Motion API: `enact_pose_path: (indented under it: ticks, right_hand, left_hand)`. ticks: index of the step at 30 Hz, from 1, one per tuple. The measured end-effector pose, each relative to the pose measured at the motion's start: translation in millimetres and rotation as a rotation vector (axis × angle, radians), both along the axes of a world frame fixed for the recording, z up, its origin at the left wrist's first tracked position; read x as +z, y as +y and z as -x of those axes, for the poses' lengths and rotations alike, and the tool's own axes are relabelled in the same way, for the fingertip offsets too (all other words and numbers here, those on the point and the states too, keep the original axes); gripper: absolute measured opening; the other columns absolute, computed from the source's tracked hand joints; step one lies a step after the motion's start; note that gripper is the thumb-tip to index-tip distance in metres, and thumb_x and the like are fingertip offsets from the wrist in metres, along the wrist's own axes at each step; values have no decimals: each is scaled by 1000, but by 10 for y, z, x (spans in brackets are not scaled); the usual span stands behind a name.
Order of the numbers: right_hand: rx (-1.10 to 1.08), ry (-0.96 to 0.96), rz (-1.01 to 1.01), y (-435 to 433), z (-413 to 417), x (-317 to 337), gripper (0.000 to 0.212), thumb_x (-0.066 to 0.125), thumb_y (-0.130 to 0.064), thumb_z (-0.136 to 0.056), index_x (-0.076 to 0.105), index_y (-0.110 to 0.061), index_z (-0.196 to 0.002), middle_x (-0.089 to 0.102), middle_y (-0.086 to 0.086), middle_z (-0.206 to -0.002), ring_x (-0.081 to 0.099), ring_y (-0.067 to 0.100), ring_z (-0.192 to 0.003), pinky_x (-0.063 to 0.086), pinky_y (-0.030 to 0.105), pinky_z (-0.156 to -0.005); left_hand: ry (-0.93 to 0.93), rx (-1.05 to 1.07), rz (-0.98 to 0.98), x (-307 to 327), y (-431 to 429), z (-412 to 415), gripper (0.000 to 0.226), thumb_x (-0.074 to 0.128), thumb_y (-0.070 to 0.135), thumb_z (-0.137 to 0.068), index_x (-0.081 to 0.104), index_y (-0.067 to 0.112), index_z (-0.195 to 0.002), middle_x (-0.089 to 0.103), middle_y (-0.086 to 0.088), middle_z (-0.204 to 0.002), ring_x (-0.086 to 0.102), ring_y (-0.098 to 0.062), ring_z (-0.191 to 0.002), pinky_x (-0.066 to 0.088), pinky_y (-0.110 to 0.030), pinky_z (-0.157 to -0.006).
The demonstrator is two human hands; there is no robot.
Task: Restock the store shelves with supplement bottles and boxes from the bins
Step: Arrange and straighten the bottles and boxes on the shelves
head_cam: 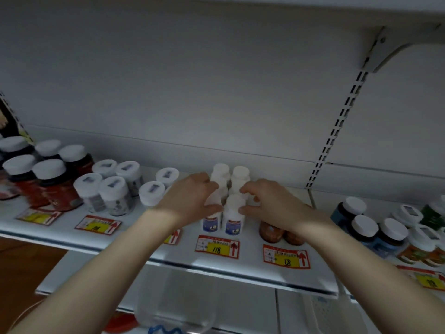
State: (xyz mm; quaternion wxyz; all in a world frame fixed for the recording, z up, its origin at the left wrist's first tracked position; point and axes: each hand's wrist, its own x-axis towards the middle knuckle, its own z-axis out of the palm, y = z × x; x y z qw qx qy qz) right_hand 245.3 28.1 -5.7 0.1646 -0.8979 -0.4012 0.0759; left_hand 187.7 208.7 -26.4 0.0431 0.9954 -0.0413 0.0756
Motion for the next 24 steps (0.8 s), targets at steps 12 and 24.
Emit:
enact_pose_path:
  ticks: [12,24]
  right_hand:
    - [-153,63,69,314,67,-188,50,56,-23,-91,39,-13,-136,51,9,-130,50,20,-114,37,23,-85]
    - [-217,105,41,332,89,-193,48,58,-24,-89,42,-15,-133,54,10,-123,52,20,-108,41,28,-86]
  left_hand:
    - [35,-210,66,-213,209,-112,32,48,28,-93,57,12,-119,50,-8,-117,52,-24,-104,39,-28,-81]
    - [64,-279,87,-190,257,-103,36,49,36,-93,54,16,-122,48,-5,-119,51,-21,-105,39,-27,-81]
